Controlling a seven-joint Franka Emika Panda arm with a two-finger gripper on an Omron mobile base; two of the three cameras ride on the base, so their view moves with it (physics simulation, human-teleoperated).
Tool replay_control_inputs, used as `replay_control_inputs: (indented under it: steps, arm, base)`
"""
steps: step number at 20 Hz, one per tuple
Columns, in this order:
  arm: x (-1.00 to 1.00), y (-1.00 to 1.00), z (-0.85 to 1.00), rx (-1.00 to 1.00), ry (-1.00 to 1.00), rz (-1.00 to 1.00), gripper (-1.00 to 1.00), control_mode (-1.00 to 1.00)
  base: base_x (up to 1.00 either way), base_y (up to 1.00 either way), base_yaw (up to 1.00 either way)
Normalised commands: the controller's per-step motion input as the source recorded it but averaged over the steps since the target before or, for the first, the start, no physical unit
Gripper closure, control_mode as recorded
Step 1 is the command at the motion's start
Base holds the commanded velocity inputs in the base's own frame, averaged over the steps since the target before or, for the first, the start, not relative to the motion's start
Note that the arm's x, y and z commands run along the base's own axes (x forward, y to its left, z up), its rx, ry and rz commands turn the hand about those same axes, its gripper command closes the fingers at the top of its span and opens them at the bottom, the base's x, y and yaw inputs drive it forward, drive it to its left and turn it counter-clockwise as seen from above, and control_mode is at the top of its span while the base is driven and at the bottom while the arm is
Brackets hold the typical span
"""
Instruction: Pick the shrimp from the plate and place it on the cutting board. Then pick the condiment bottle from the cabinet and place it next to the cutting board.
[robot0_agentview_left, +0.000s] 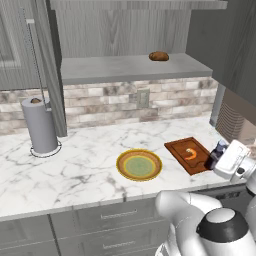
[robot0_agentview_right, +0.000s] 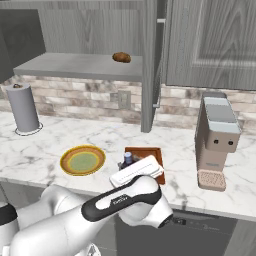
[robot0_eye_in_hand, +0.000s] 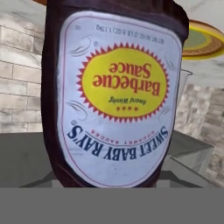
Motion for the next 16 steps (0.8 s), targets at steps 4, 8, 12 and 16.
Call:
replay_control_inputs:
  steps: [4,8,12,16]
  arm:
    - [0.0,-0.01,-0.12,0.0,-0.01,0.01,1.0,-1.0]
    - [0.0,0.0,-0.13,0.0,-0.02,0.01,1.0,-1.0]
    - [0.0,0.0,-0.12,0.0,-0.03,0.01,1.0,-1.0]
    - [0.0,0.0,-0.17,0.0,-0.04,0.01,1.0,-1.0]
  base:
    - [0.0,0.0,0.0]
    - [0.0,0.0,0.0]
    - [0.0,0.0,0.0]
    - [0.0,0.0,0.0]
